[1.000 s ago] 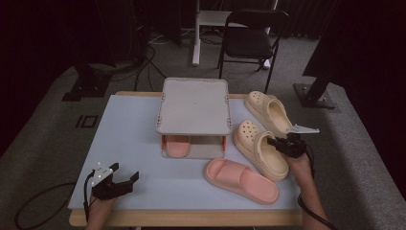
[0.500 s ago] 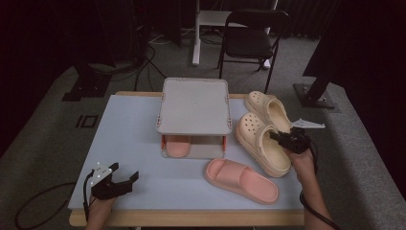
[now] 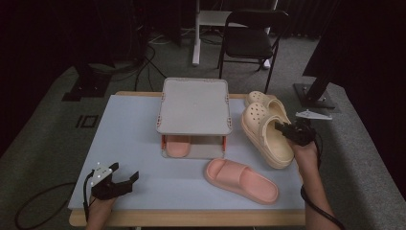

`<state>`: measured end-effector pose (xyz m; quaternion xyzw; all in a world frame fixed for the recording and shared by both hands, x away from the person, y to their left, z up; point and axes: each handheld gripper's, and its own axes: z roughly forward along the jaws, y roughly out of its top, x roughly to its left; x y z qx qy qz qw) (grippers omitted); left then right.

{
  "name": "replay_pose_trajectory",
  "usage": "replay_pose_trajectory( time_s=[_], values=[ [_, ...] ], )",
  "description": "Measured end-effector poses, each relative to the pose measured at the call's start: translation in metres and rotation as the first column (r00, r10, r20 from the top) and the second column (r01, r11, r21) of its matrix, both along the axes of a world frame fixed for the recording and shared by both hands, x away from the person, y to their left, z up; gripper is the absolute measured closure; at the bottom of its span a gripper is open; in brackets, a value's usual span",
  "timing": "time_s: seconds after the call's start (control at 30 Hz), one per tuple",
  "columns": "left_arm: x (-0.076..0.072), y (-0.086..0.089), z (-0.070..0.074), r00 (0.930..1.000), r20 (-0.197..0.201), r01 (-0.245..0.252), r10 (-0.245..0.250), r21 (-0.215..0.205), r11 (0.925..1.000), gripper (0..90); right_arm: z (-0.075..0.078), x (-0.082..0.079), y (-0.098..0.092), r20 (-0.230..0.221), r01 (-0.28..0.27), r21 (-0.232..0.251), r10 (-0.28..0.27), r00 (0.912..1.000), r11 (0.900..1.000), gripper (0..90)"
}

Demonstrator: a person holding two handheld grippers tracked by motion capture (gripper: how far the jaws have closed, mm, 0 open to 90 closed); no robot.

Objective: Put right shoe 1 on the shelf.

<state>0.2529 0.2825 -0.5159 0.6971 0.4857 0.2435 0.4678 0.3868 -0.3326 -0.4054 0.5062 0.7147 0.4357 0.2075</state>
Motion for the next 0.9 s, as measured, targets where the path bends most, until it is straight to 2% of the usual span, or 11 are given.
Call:
replay_pose_trajectory(
  time_s=[0.2, 0.23, 0.4, 0.53, 0.63, 0.67, 0.9],
  values=[
    [0.0, 0.0, 0.0, 1.0, 0.001, 0.002, -0.002, 0.0, 1.0, 7.9, 0.012, 0.003, 0.003, 0.011, 0.02, 0.011, -0.02, 0.9997, 1.0, 77.4],
    [0.0, 0.0, 0.0, 1.0, 0.002, 0.003, -0.003, -0.002, 1.0, 7.9, 0.019, 0.004, 0.006, 0.015, 0.023, 0.01, -0.023, 0.9996, 1.0, 77.4],
    [-0.001, -0.001, 0.0, 1.0, 0.003, 0.003, -0.003, -0.005, 1.0, 7.9, 0.03, 0.006, 0.01, 0.03, 0.028, 0.02, -0.029, 0.9991, 0.999, 77.4],
    [-0.001, 0.0, 0.001, 1.0, 0.007, 0.004, -0.004, -0.005, 1.0, 7.9, 0.046, 0.01, 0.016, 0.05, 0.035, 0.035, -0.037, 0.9981, 0.999, 77.3],
    [-0.001, 0.0, 0.001, 1.0, 0.007, 0.004, -0.004, -0.005, 1.0, 7.9, 0.052, 0.01, 0.019, 0.055, 0.037, 0.034, -0.039, 0.9977, 0.999, 77.3],
    [-0.001, 0.0, 0.001, 1.0, 0.005, 0.005, -0.005, -0.007, 1.0, 7.9, 0.058, 0.012, 0.024, 0.059, 0.037, 0.042, -0.04, 0.9975, 0.998, 77.3],
    [-0.001, 0.0, 0.001, 1.0, 0.005, 0.007, -0.007, -0.002, 1.0, 7.9, 0.072, 0.019, 0.04, 0.071, 0.029, 0.049, -0.032, 0.997, 0.998, 77.3]
  ],
)
